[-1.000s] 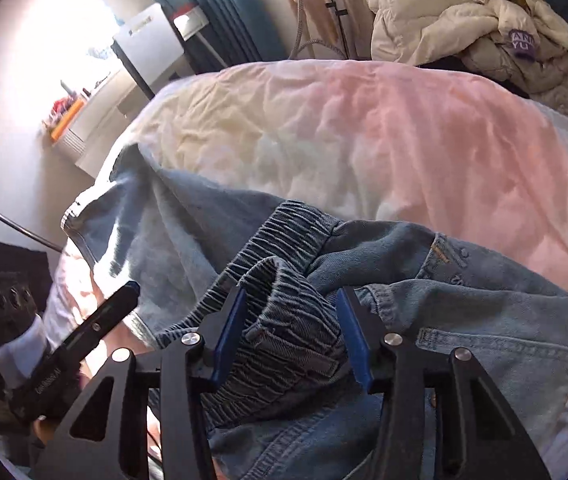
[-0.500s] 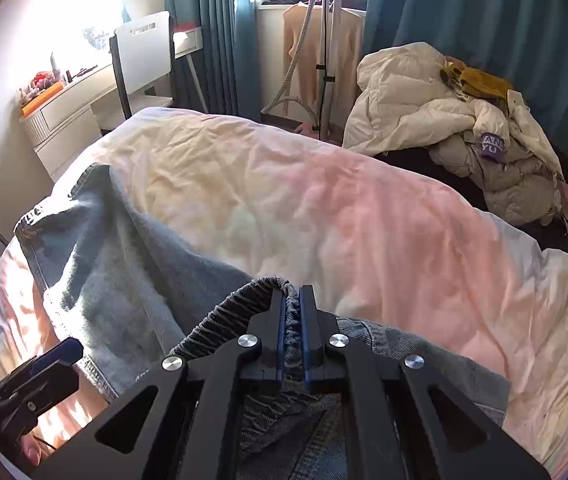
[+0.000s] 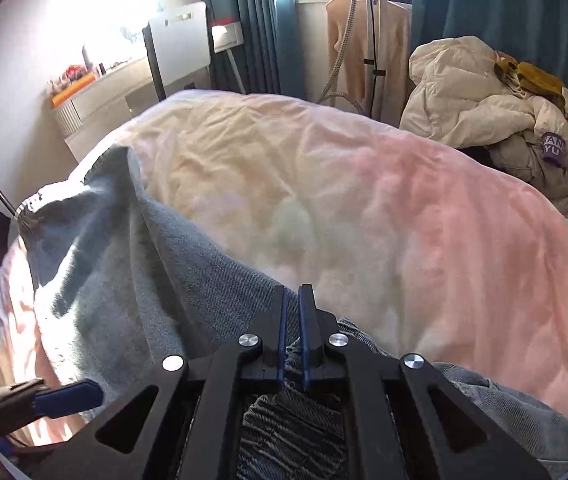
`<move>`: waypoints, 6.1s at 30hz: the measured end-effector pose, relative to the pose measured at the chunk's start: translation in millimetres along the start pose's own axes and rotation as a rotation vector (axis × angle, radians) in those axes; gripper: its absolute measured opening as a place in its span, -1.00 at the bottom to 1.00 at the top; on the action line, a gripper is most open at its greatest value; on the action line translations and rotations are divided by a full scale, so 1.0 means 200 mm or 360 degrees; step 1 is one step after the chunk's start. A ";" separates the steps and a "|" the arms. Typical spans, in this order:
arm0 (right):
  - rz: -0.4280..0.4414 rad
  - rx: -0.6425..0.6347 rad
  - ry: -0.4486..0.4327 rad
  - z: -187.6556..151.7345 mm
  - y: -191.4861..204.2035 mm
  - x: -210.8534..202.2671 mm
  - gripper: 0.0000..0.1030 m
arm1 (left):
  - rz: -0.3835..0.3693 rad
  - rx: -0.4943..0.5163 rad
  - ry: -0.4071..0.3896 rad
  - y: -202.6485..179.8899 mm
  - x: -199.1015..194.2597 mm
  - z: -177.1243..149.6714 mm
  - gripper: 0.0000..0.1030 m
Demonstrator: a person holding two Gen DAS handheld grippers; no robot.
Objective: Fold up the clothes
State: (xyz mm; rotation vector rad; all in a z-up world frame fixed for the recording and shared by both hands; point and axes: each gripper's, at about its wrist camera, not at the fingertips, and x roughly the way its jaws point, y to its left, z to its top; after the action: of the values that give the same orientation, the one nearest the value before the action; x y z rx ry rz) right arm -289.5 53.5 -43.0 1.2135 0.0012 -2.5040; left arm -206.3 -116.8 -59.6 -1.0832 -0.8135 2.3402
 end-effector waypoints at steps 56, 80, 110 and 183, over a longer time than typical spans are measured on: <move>-0.0155 0.0923 -0.0383 -1.01 -0.83 -0.81 0.33 | -0.0083 -0.0247 0.0025 -0.12 0.12 -0.18 -0.30; -0.0202 0.0514 -0.0044 -0.98 -0.65 -0.53 -0.42 | 0.0177 -0.0345 0.0026 0.02 0.09 -0.23 -0.19; -0.0321 0.0445 -0.0181 -0.97 -0.56 -0.68 0.49 | 0.0615 -0.0836 -0.0498 0.49 -0.51 -0.01 0.63; 0.0354 0.1359 -0.0570 -1.09 -1.17 -1.04 0.49 | 0.0627 0.1464 -0.0085 -1.14 0.42 -0.81 -0.48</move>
State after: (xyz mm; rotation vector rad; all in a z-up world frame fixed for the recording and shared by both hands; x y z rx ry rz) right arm -80.0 371.1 -58.3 0.9050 -1.3188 -2.5226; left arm -96.8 152.9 -36.9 -0.7874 0.5131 2.5820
